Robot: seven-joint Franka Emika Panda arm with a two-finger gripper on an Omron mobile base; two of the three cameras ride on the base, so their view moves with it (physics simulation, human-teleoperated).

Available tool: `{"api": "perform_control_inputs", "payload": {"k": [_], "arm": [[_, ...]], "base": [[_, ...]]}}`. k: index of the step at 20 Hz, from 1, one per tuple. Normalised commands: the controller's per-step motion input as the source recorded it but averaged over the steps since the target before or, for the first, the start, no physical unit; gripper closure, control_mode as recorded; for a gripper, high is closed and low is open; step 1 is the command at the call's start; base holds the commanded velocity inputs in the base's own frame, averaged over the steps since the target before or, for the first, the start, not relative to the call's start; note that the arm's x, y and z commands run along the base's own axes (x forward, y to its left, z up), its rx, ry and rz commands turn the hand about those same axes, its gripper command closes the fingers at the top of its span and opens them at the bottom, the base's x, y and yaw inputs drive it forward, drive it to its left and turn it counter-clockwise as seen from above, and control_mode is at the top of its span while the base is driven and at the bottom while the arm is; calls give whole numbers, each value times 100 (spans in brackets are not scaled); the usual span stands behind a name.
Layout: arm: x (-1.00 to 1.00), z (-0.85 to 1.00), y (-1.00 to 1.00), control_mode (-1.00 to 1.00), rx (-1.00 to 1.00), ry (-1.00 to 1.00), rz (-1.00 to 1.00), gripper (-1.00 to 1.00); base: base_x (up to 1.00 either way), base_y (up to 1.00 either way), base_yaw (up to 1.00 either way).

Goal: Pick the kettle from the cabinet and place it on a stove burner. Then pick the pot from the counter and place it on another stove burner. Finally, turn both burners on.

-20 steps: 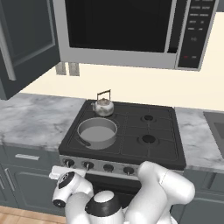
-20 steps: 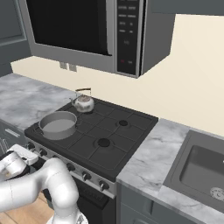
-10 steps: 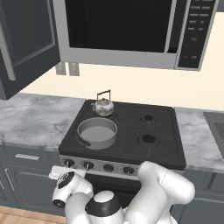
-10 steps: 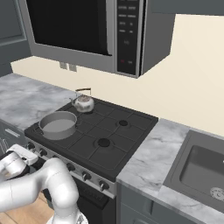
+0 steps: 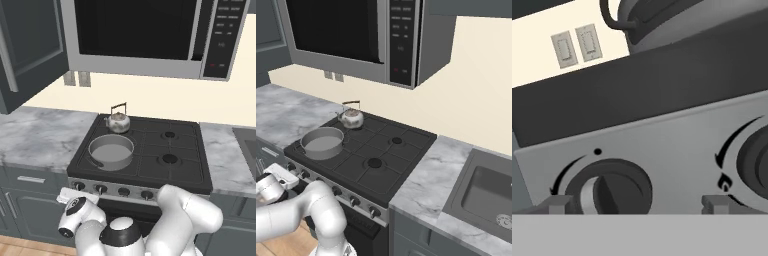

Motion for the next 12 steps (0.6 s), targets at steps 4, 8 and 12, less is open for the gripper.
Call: {"api": "perform_control_inputs", "payload": {"k": [4, 8, 12], "arm": [[-4, 27, 5, -100, -5, 0, -4, -100], [0, 15, 15, -100, -7, 0, -1, -100], [-1, 2, 16, -100, -10, 0, 0, -100]], "base": [[0, 0, 0], [0, 0, 0], [0, 0, 0]]}}
